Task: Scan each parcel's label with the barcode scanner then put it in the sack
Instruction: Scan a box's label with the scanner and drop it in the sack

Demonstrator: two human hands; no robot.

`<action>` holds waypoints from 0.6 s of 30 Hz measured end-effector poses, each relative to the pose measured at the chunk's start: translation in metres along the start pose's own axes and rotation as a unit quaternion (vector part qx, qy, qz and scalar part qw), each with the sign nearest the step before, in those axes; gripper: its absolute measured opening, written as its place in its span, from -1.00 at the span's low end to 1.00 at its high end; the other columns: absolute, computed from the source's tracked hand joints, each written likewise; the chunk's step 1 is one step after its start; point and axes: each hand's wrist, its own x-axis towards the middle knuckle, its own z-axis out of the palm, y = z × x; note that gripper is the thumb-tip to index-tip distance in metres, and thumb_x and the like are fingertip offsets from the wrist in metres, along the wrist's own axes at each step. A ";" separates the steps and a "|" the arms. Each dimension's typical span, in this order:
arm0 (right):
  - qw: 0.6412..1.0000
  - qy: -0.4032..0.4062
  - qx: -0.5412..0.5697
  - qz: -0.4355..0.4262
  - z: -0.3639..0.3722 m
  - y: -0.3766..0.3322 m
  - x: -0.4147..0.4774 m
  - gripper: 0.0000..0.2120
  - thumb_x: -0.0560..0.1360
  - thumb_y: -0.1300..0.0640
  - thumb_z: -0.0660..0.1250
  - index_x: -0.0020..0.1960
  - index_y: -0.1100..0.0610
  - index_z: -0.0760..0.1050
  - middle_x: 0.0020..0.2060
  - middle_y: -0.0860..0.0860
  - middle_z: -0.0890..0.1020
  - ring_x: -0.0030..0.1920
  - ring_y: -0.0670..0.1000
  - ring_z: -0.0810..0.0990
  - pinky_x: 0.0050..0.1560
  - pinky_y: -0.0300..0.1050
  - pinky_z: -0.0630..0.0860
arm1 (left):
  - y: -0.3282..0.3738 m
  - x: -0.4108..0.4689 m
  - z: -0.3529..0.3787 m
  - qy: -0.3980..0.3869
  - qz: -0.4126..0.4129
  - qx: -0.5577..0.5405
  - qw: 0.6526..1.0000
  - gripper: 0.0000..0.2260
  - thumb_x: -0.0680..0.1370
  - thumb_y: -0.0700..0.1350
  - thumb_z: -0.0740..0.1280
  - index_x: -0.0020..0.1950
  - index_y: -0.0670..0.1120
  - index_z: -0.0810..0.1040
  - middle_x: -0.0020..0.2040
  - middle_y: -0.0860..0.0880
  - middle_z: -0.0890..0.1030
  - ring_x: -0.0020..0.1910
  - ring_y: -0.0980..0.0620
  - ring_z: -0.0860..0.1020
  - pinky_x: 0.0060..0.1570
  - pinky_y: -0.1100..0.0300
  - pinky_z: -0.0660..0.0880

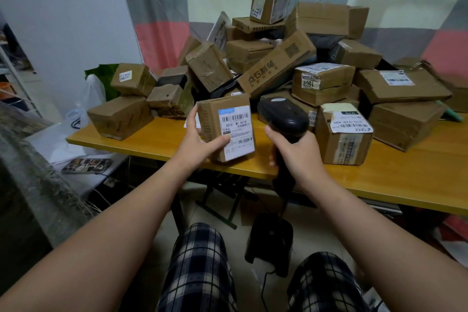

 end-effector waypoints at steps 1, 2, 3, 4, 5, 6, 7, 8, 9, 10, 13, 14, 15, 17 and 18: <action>1.000 -0.023 0.004 0.008 -0.002 0.001 -0.007 -0.92 0.49 0.11 0.41 -0.14 0.10 0.56 -0.47 -0.01 0.56 -0.43 0.02 0.55 -0.39 -0.12 0.53 | -0.003 0.000 -0.001 0.004 0.005 -0.007 1.000 -0.10 0.42 -0.13 0.51 0.54 0.13 -0.03 0.10 0.17 0.48 0.02 0.31 0.48 -0.03 0.35 0.50; 0.999 -0.041 -0.002 0.008 -0.004 0.003 -0.013 -0.90 0.50 0.12 0.40 -0.17 0.10 0.55 -0.49 0.03 0.55 -0.47 0.03 0.54 -0.44 -0.11 0.53 | -0.005 0.001 -0.002 0.006 0.008 -0.014 1.000 -0.10 0.42 -0.14 0.51 0.53 0.14 -0.03 0.11 0.16 0.48 0.01 0.34 0.47 -0.09 0.40 0.51; 0.998 -0.055 -0.021 -0.001 -0.005 0.005 -0.018 -0.90 0.50 0.13 0.40 -0.18 0.10 0.54 -0.51 0.05 0.55 -0.49 0.04 0.54 -0.45 -0.10 0.53 | -0.006 0.001 -0.002 0.009 0.008 -0.021 1.000 -0.11 0.42 -0.14 0.51 0.53 0.14 -0.02 0.11 0.16 0.49 0.00 0.36 0.47 -0.15 0.44 0.51; 0.997 -0.062 -0.041 -0.010 -0.007 0.007 -0.022 -0.90 0.50 0.14 0.41 -0.18 0.10 0.54 -0.52 0.05 0.55 -0.51 0.04 0.54 -0.45 -0.08 0.54 | -0.008 0.001 -0.002 0.012 0.007 -0.025 1.000 -0.11 0.42 -0.15 0.51 0.53 0.14 -0.01 0.09 0.17 0.50 -0.03 0.39 0.48 -0.20 0.46 0.51; 0.996 -0.063 -0.055 -0.018 -0.007 0.009 -0.023 -0.91 0.49 0.14 0.41 -0.17 0.10 0.55 -0.53 0.04 0.55 -0.52 0.04 0.55 -0.44 -0.06 0.54 | -0.008 0.001 -0.002 0.016 0.006 -0.027 1.000 -0.11 0.42 -0.16 0.51 0.54 0.13 -0.01 0.07 0.16 0.51 -0.08 0.43 0.50 -0.23 0.47 0.50; 0.996 -0.061 -0.060 -0.019 -0.008 0.010 -0.024 -0.92 0.49 0.14 0.42 -0.15 0.10 0.55 -0.53 0.04 0.55 -0.52 0.04 0.55 -0.44 -0.05 0.54 | -0.009 0.001 -0.002 0.018 0.005 -0.028 0.999 -0.12 0.43 -0.16 0.50 0.54 0.13 -0.01 0.05 0.15 0.52 -0.11 0.45 0.50 -0.25 0.48 0.50; 0.996 -0.058 -0.059 -0.018 -0.008 0.011 -0.024 -0.93 0.49 0.14 0.42 -0.14 0.10 0.55 -0.53 0.05 0.55 -0.52 0.04 0.55 -0.43 -0.03 0.55 | -0.009 0.002 -0.002 0.020 0.005 -0.029 0.999 -0.12 0.43 -0.16 0.50 0.54 0.12 -0.01 0.04 0.13 0.53 -0.11 0.43 0.51 -0.26 0.49 0.49; 0.997 -0.057 -0.056 -0.016 -0.007 0.010 -0.024 -0.93 0.49 0.13 0.41 -0.13 0.10 0.55 -0.51 0.06 0.56 -0.51 0.05 0.56 -0.42 -0.01 0.56 | -0.009 0.002 -0.002 0.020 0.005 -0.030 0.999 -0.12 0.43 -0.16 0.50 0.54 0.13 -0.01 0.06 0.09 0.53 -0.08 0.39 0.52 -0.27 0.50 0.48; 0.997 -0.058 -0.054 -0.016 -0.007 0.009 -0.025 -0.93 0.50 0.13 0.41 -0.13 0.09 0.54 -0.49 0.08 0.57 -0.49 0.06 0.57 -0.40 0.01 0.57 | -0.010 0.003 -0.002 0.019 0.005 -0.032 0.999 -0.11 0.43 -0.16 0.51 0.53 0.13 -0.02 0.08 0.05 0.54 -0.03 0.34 0.51 -0.27 0.51 0.47; 0.997 -0.062 -0.053 -0.017 -0.007 0.007 -0.025 -0.93 0.50 0.12 0.40 -0.14 0.09 0.54 -0.48 0.09 0.57 -0.48 0.07 0.58 -0.38 0.02 0.58 | -0.010 0.003 -0.002 0.018 0.004 -0.034 0.999 -0.11 0.42 -0.15 0.51 0.53 0.14 -0.03 0.11 0.01 0.54 0.00 0.30 0.50 -0.27 0.50 0.47; 0.996 -0.069 -0.050 -0.013 -0.005 0.006 -0.027 -0.90 0.50 0.11 0.40 -0.17 0.09 0.55 -0.48 0.10 0.58 -0.48 0.07 0.58 -0.37 0.03 0.58 | -0.011 0.003 -0.002 0.013 0.007 -0.028 0.999 -0.11 0.42 -0.14 0.51 0.53 0.16 -0.03 0.20 -0.03 0.51 0.04 0.28 0.47 -0.27 0.51 0.47; 0.996 -0.070 -0.051 -0.009 -0.005 0.006 -0.027 -0.88 0.50 0.11 0.40 -0.17 0.13 0.56 -0.48 0.11 0.58 -0.49 0.07 0.58 -0.36 0.05 0.58 | -0.010 0.004 -0.002 0.012 0.009 -0.024 1.000 -0.11 0.43 -0.14 0.51 0.53 0.16 -0.03 0.22 -0.02 0.48 0.04 0.27 0.46 -0.28 0.53 0.46; 0.996 -0.070 -0.053 -0.006 -0.005 0.007 -0.027 -0.85 0.50 0.11 0.40 -0.17 0.17 0.57 -0.48 0.13 0.58 -0.49 0.08 0.57 -0.35 0.08 0.58 | -0.010 0.004 -0.002 0.010 0.010 -0.021 1.000 -0.11 0.43 -0.15 0.50 0.53 0.16 -0.03 0.23 0.00 0.47 0.04 0.27 0.46 -0.30 0.54 0.45; 0.996 -0.069 -0.052 0.004 -0.004 0.008 -0.028 -0.82 0.50 0.11 0.40 -0.16 0.23 0.57 -0.47 0.17 0.58 -0.49 0.10 0.57 -0.35 0.10 0.58 | -0.011 0.005 -0.002 0.010 0.009 -0.022 1.000 -0.11 0.43 -0.14 0.50 0.53 0.16 -0.04 0.22 -0.02 0.48 0.04 0.27 0.46 -0.30 0.54 0.44; 0.996 -0.070 -0.051 0.007 -0.003 0.008 -0.028 -0.82 0.50 0.10 0.40 -0.17 0.22 0.57 -0.48 0.17 0.57 -0.49 0.10 0.56 -0.36 0.09 0.58 | -0.012 0.005 -0.002 0.012 0.009 -0.022 1.000 -0.11 0.43 -0.14 0.50 0.53 0.16 -0.04 0.22 -0.04 0.50 0.03 0.27 0.47 -0.30 0.55 0.44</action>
